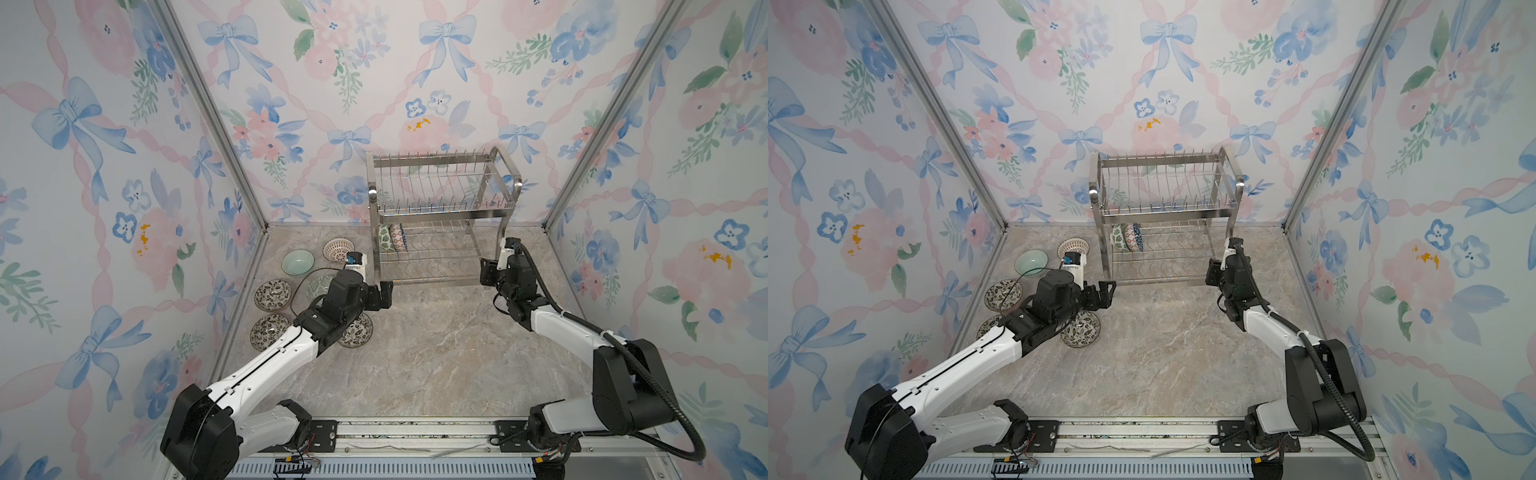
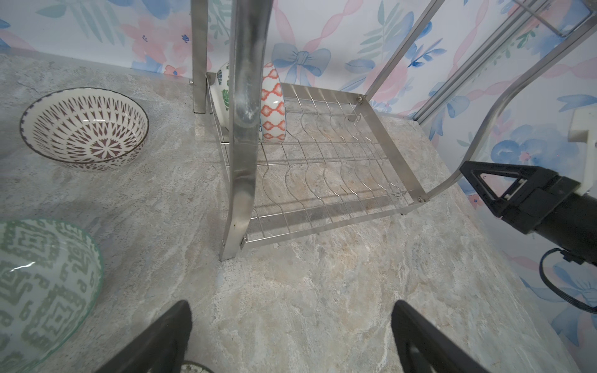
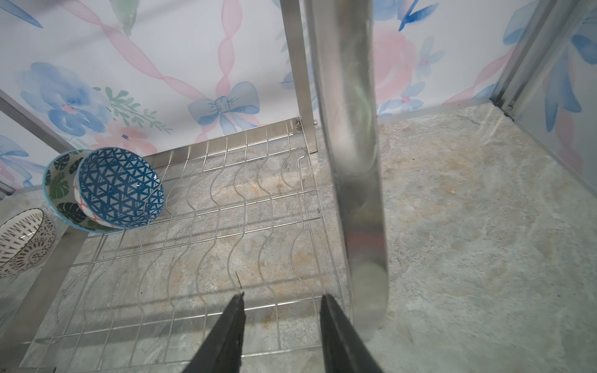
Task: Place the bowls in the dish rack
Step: 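Move the right gripper back beside the rack front, then lower the left gripper onto the black leaf-print bowl while the right gripper approaches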
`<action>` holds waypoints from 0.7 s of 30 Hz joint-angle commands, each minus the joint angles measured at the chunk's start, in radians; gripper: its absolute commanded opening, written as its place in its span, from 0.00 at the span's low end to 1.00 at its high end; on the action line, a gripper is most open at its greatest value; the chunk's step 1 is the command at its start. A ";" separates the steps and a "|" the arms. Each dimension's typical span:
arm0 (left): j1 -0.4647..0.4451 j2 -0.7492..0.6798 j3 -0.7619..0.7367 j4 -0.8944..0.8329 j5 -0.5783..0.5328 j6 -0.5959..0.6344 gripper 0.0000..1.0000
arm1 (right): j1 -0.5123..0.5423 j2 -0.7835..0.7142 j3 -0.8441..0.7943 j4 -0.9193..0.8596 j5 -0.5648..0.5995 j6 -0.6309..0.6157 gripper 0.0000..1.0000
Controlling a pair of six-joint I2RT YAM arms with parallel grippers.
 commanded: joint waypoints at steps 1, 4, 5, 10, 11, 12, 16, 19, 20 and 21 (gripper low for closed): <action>0.011 -0.022 -0.016 -0.019 -0.008 0.011 0.98 | 0.022 -0.028 -0.018 -0.020 0.015 0.009 0.41; 0.014 -0.027 -0.021 -0.026 -0.012 0.011 0.98 | 0.032 -0.031 -0.025 -0.019 0.019 0.012 0.41; 0.015 -0.033 -0.023 -0.027 -0.017 0.010 0.98 | 0.034 -0.031 -0.031 -0.017 0.022 0.010 0.41; 0.017 -0.052 -0.039 -0.030 -0.033 0.009 0.98 | 0.035 -0.040 -0.042 -0.018 0.023 0.012 0.41; 0.018 -0.053 -0.041 -0.032 -0.037 0.009 0.98 | 0.037 -0.043 -0.043 -0.021 0.022 0.013 0.41; 0.018 -0.055 -0.042 -0.033 -0.039 0.008 0.98 | 0.037 -0.047 -0.044 -0.022 0.021 0.012 0.42; 0.021 -0.057 -0.047 -0.033 -0.044 0.009 0.98 | 0.038 -0.063 -0.051 -0.034 0.023 0.017 0.43; 0.023 -0.057 -0.043 -0.037 -0.038 0.005 0.98 | 0.038 -0.075 -0.052 -0.052 0.026 0.021 0.43; 0.027 -0.057 -0.042 -0.039 -0.032 0.003 0.98 | 0.038 -0.081 -0.053 -0.055 0.026 0.024 0.43; 0.030 -0.059 -0.041 -0.041 -0.023 0.001 0.98 | 0.039 -0.086 -0.057 -0.061 0.027 0.028 0.44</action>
